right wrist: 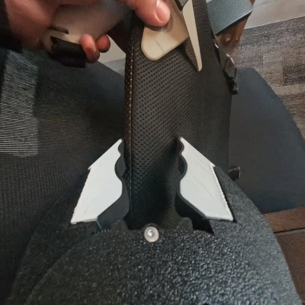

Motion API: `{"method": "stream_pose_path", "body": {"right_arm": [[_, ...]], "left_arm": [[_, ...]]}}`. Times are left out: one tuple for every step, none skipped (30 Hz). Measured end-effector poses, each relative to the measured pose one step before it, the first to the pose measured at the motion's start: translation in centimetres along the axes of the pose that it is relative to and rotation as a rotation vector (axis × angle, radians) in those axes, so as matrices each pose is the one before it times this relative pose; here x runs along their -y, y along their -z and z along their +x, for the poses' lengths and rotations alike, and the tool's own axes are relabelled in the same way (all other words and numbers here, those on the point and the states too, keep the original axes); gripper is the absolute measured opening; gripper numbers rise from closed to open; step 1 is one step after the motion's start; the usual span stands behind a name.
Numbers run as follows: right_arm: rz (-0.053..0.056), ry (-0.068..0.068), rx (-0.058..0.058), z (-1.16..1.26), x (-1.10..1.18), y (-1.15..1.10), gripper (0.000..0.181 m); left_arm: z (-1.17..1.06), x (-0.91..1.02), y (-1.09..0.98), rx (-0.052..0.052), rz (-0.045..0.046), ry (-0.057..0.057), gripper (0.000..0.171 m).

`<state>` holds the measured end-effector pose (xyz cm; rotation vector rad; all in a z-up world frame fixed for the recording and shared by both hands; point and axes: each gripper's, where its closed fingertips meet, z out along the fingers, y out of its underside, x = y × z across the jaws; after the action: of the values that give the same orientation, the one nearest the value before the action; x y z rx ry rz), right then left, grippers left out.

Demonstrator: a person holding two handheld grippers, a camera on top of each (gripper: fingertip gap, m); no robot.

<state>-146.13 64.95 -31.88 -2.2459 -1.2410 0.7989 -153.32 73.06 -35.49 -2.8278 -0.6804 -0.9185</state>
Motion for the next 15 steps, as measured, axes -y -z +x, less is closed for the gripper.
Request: {"method": "stream_pose_path", "body": {"right_arm": [[0.0262, -0.0431, 0.0423, -0.16, 0.253, 0.621, 0.065], [0.0308, -0.0512, 0.0464, -0.123, 0.145, 0.621, 0.07], [0.0403, -0.0523, 0.0392, 0.089, 0.143, 0.729, 0.075], [0.0443, -0.044, 0.0304, 0.291, 0.053, 0.923, 0.073], [0.0513, -0.033, 0.0221, 0.418, -0.008, 1.096, 0.067], [0.0477, -0.0268, 0.0181, 0.445, -0.113, 1.194, 0.065], [0.0377, -0.0219, -0.0016, 0.721, -0.236, 1.314, 0.066], [0.036, -0.0086, -0.0092, 0.799, -0.25, 1.407, 0.066], [0.0334, -0.0003, -0.0155, 0.834, -0.218, 1.496, 0.066], [0.0338, 0.0029, -0.0287, 1.019, -0.134, 1.505, 0.066], [0.0323, 0.004, -0.0221, 0.97, -0.061, 1.459, 0.068], [0.026, -0.0022, -0.015, 0.951, -0.066, 1.365, 0.069], [0.0193, -0.0115, -0.0151, 1.087, -0.098, 1.256, 0.071], [0.0162, -0.0181, -0.0114, 1.18, -0.054, 1.097, 0.072], [0.0195, -0.0237, -0.007, 1.216, 0.093, 0.966, 0.073]], "left_arm": [[0.491, 0.307, 0.183, 0.0, -0.02554, -0.0527, 0.057], [0.553, 0.256, 0.13, 0.0077, -0.02728, -0.0642, 0.055], [0.679, 0.294, 0.142, 0.0095, -0.02441, -0.0698, 0.053], [0.799, 0.379, 0.212, 0.0086, -0.02014, -0.0704, 0.051], [0.879, 0.498, 0.348, 0.0081, -0.01772, -0.0671, 0.05], [0.881, 0.627, 0.548, 0.0069, -0.01347, -0.0617, 0.048], [0.862, 0.703, 0.775, 0.0051, -0.01138, -0.0566, 0.047], [0.828, 0.734, 1.05, 0.0073, -0.01132, -0.0592, 0.047], [0.881, 0.698, 1.319, 0.0103, -0.01329, -0.07, 0.047], [0.975, 0.617, 1.528, 0.0136, -0.01596, -0.0842, 0.046], [1.079, 0.559, 1.686, 0.013, -0.01627, -0.0918, 0.046], [1.191, 0.518, 1.795, 0.0095, -0.01396, -0.0889, 0.046], [1.301, 0.5, 1.861, 0.004, -0.01063, -0.0783, 0.046], [1.445, 0.525, 1.915, -0.0049, -0.0038, -0.0657, 0.046], [1.569, 0.562, 1.906, -0.0134, 0.00363, -0.0542, 0.045]]}}
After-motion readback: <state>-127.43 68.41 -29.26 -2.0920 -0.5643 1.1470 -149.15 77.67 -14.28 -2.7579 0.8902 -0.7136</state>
